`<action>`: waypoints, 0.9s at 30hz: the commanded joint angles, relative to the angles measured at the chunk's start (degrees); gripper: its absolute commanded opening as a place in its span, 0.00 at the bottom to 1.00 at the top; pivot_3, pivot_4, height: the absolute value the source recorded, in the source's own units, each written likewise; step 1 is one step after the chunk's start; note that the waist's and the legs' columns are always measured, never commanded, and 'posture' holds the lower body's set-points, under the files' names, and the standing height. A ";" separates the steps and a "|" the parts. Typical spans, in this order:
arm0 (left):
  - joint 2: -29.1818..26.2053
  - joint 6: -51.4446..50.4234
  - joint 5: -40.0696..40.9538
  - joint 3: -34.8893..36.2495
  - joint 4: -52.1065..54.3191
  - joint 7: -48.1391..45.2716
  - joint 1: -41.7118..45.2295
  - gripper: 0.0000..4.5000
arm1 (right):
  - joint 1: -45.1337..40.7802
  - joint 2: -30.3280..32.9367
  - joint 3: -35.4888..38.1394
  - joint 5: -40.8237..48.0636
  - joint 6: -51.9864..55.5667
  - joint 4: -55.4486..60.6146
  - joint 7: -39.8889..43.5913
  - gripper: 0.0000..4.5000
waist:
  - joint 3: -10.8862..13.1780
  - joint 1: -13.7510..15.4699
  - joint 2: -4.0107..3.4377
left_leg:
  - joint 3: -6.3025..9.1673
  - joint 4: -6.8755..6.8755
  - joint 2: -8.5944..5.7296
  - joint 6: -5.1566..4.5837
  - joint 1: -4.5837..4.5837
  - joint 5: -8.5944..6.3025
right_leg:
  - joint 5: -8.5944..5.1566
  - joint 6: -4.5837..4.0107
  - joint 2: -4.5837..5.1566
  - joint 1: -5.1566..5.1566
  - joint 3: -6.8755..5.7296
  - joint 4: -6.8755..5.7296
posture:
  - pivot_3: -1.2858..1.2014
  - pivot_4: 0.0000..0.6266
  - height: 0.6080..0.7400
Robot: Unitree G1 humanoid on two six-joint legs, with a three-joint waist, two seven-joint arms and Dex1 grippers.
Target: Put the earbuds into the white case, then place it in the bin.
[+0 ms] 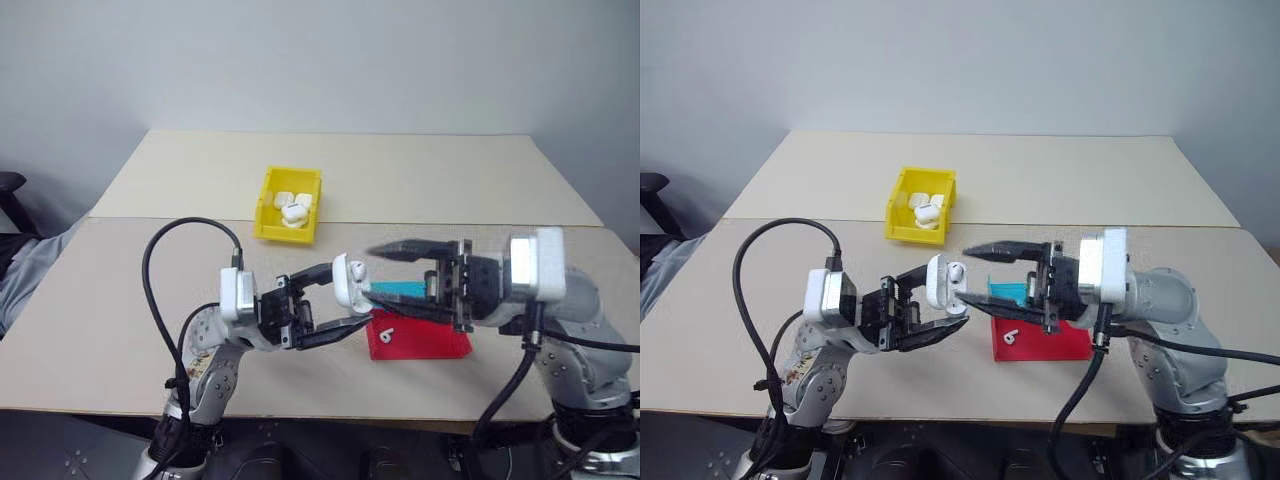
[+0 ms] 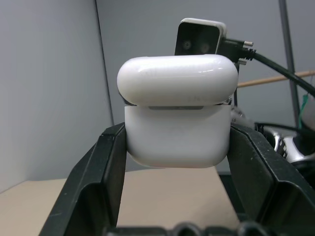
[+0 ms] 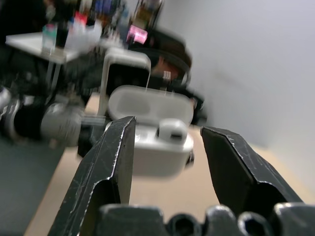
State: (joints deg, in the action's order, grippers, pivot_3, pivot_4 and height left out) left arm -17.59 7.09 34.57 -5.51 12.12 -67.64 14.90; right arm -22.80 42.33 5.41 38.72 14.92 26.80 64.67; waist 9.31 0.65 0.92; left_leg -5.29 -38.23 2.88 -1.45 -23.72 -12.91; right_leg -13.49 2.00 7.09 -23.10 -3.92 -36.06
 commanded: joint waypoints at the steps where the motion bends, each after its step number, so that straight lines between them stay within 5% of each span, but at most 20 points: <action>1: -2.85 6.36 -1.86 3.32 -4.68 -4.77 -1.94 0.61 | -4.88 8.00 -0.01 -4.71 3.91 -5.16 2.42 0.59 | -0.01 -0.34 -0.03 | -0.04 0.01 0.03 0.00 0.00 0.00 | 0.00 -0.02 -0.01 -0.04 0.01 0.00 | 0.52 0.24 1.00; 5: -4.47 8.65 -2.48 4.25 -4.84 -5.77 -5.48 0.61 | -14.40 14.79 -13.31 -22.46 0.56 -16.93 7.11 0.59 | -0.01 -0.69 -0.04 | -0.06 0.08 0.06 -0.01 -0.03 -0.01 | -0.02 -0.04 -0.02 -0.12 0.03 0.02 | 0.52 0.24 1.00; 10: -4.38 11.67 -4.32 3.90 -6.02 -5.91 -7.59 0.61 | -27.67 12.08 -26.13 -39.90 -13.07 -35.77 11.80 0.59 | 0.00 -0.93 -0.05 | -0.31 0.07 0.05 0.00 -0.05 0.00 | -0.02 -0.04 -0.01 -0.15 0.05 0.02 | 0.52 0.24 1.00; 16: -3.68 13.35 -5.61 3.49 -5.65 -4.13 -9.61 0.61 | -38.50 3.72 -33.43 -48.67 -18.06 -49.79 15.64 0.59 | 0.01 -1.37 -0.07 | -0.45 0.08 0.08 0.02 -0.12 0.01 | -0.02 -0.03 -0.01 -0.24 0.06 0.01 | 0.52 0.24 1.00; 27: -4.20 14.73 -6.73 3.05 -3.67 -1.59 -13.24 0.61 | -41.96 -6.53 -38.94 -56.20 -21.78 -56.21 18.53 0.59 | 0.01 -1.27 -0.09 | -0.52 0.08 0.11 0.02 -0.11 0.01 | -0.01 -0.05 0.02 -0.25 0.03 -0.06 | 0.52 0.24 1.00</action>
State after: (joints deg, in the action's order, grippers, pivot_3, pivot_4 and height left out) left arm -21.54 20.35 27.99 -2.32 6.41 -69.58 1.84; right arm -62.84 35.96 -33.61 -16.89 -5.68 -29.05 82.56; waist 9.32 -0.62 0.83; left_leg -5.82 -38.15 3.00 -1.43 -23.83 -12.90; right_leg -13.50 1.95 7.11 -23.35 -3.89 -36.12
